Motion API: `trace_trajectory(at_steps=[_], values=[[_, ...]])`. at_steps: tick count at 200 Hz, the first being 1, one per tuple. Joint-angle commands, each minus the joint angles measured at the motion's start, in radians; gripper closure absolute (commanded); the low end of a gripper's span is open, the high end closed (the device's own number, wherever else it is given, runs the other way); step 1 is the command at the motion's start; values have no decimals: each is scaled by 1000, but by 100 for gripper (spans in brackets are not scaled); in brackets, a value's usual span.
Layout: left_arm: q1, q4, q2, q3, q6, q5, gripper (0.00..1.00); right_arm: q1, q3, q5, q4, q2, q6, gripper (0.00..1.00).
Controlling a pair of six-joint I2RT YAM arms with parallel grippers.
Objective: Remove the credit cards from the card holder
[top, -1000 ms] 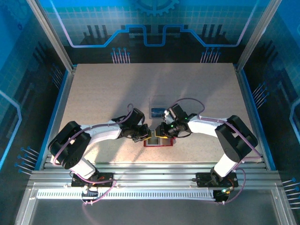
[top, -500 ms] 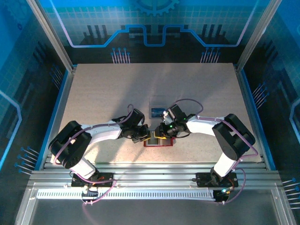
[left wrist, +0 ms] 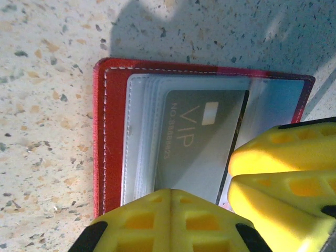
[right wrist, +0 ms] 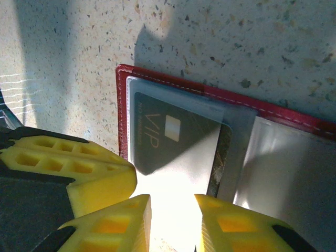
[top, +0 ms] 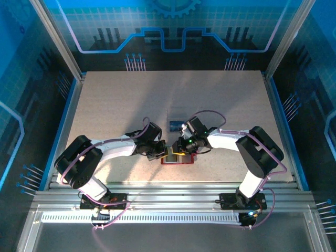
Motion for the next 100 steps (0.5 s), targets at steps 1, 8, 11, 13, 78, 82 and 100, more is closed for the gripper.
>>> trace_trajectory(at_steps=[1, 8, 11, 13, 78, 82, 100], values=[[-5, -32, 8, -3, 18, -15, 96, 13, 24, 17, -40, 16, -22, 72], [-5, -34, 7, -2, 18, -15, 96, 13, 25, 23, -46, 15, -24, 72], [-5, -34, 8, -2, 18, -14, 96, 13, 25, 24, -48, 15, -25, 71], [-5, -34, 8, -1, 18, -15, 96, 13, 24, 26, -49, 15, -26, 71], [-4, -36, 4, -4, 18, -16, 96, 16, 25, 44, -69, 14, -33, 68], [-4, -37, 3, -4, 19, -17, 96, 16, 25, 45, -70, 14, -33, 68], [-4, -40, 2, -2, 20, -20, 96, 16, 29, 53, -80, 10, -36, 67]])
